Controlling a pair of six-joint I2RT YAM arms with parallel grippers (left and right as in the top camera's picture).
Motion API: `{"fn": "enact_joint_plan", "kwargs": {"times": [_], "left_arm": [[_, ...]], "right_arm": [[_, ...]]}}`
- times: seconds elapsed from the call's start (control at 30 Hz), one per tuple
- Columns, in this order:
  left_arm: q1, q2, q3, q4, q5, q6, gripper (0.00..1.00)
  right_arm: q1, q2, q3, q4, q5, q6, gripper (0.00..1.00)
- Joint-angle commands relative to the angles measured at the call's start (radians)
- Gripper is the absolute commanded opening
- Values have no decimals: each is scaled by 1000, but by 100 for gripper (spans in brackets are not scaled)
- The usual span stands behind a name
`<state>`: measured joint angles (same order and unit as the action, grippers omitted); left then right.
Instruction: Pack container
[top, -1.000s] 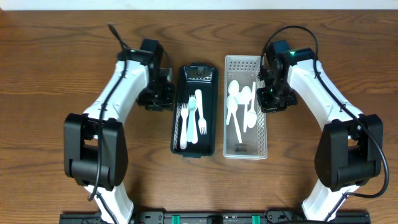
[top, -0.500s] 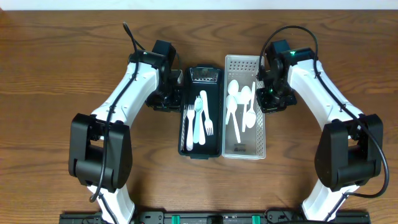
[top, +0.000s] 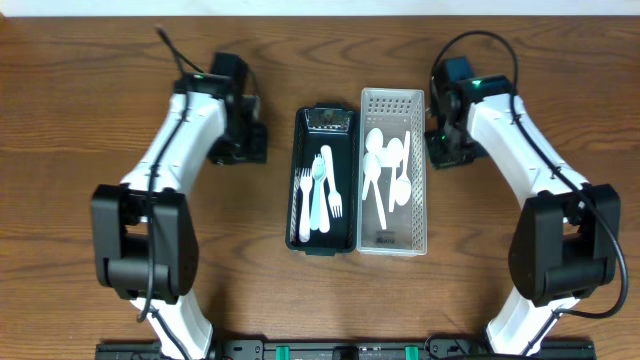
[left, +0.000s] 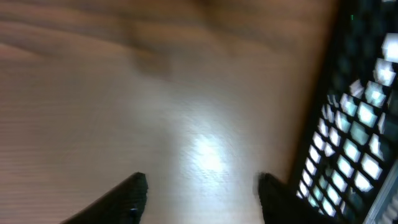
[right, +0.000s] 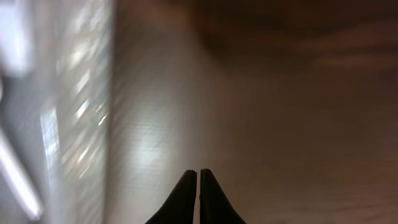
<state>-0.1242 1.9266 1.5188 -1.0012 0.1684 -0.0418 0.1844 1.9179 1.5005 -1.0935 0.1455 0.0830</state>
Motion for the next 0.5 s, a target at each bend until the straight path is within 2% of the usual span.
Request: {"fn": "enact_joint_plan", "kwargs": {"times": [0.0, 0.1, 0.2, 0.47], "left_arm": [[56, -53, 33, 13, -31, 17, 71], [102, -106, 33, 19, -33, 46, 85], [133, -183, 33, 10, -65, 45, 91], [142, -449, 5, -23, -117, 72, 95]], "right_arm": [[-37, -39, 39, 46, 90, 49, 8], [-58, -100, 39, 92, 90, 59, 11], [-67, -177, 39, 118, 90, 59, 14], [-68, -418, -8, 111, 71, 86, 17]]}}
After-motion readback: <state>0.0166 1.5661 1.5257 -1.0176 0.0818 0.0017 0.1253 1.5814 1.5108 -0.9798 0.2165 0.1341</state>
